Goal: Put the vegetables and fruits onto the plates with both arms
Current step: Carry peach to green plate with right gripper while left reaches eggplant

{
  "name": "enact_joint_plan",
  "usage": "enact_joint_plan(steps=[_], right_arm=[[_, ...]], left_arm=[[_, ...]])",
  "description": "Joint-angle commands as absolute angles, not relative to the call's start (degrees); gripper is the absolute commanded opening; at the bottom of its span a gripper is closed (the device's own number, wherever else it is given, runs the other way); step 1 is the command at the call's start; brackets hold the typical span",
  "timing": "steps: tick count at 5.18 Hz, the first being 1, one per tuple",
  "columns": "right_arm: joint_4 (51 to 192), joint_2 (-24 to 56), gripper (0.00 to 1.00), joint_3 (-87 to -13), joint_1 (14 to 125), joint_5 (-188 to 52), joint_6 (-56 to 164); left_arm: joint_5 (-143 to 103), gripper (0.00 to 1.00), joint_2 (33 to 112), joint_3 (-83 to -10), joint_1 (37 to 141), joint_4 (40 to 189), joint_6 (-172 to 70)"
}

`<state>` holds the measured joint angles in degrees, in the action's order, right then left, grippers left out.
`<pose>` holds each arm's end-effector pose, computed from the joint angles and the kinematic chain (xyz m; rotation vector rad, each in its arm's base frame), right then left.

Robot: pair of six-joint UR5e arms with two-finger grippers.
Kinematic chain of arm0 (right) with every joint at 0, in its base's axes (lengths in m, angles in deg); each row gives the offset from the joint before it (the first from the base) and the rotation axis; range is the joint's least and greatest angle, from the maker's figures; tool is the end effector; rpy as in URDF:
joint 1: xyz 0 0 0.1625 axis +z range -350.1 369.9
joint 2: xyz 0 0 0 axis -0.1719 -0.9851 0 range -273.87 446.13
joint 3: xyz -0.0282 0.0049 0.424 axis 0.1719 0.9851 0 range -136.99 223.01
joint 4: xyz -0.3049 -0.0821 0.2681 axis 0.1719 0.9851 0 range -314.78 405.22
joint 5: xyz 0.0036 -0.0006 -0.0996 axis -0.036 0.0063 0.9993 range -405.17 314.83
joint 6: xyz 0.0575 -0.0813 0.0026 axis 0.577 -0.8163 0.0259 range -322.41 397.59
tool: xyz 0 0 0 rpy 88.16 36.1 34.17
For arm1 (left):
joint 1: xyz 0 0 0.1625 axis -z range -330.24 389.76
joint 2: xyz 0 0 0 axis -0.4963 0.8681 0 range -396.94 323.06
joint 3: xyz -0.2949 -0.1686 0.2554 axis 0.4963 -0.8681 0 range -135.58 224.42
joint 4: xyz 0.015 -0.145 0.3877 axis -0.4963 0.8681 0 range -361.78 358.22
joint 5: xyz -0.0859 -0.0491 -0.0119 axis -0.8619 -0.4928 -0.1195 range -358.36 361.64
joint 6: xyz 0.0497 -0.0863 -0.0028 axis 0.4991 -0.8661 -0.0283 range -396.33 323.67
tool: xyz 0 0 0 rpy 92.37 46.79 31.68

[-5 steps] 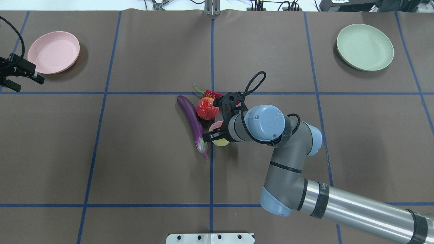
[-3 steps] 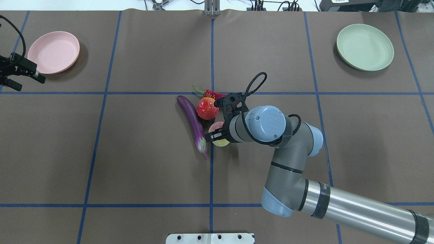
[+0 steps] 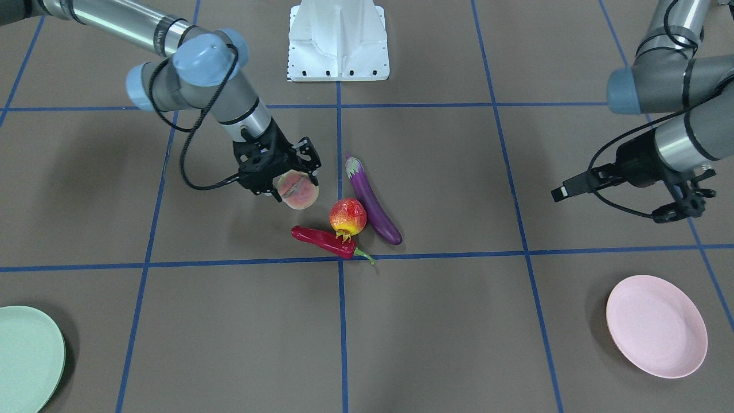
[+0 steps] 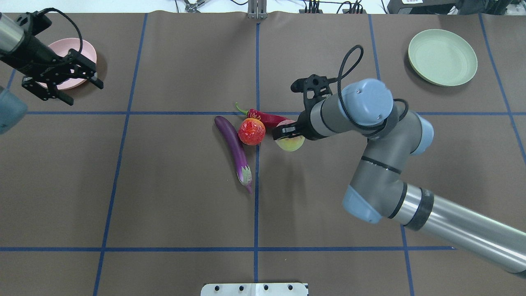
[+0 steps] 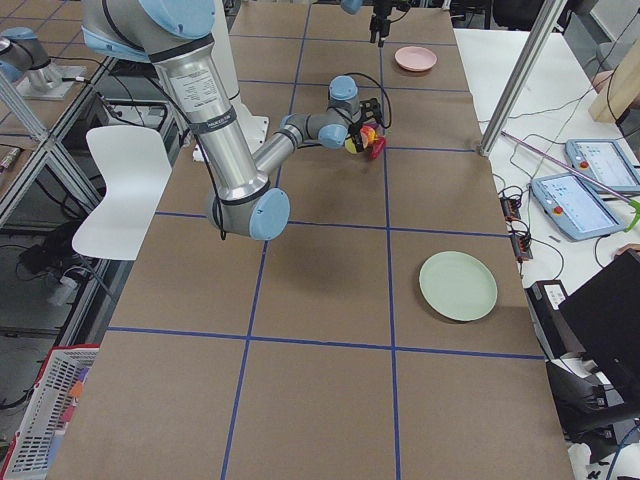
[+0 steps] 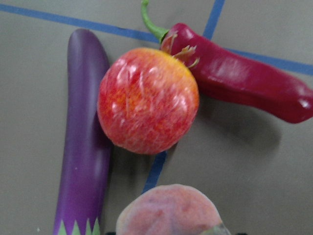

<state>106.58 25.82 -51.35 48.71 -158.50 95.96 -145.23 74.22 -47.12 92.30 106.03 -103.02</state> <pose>-0.4573 -0.4883 0.2656 0.3227 -1.0898 -0.1111 0.2445 -0.5788 0.3842 -0.2539 1.1174 -0.2582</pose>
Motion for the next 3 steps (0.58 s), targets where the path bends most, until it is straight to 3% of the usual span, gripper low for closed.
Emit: enact_joint_plan(steps=[1,3], right_arm=[[106.7,21.1,0.00,-50.8,64.9,-173.0,95.0],[106.5,20.3,0.00,-39.9,75.2,-176.1,93.6]], left_arm=[[-137.5,1.00,79.2,-46.1,84.9,106.1,-108.5],[-127.0,1.00,86.9,-46.3,74.8,105.9,-120.2]])
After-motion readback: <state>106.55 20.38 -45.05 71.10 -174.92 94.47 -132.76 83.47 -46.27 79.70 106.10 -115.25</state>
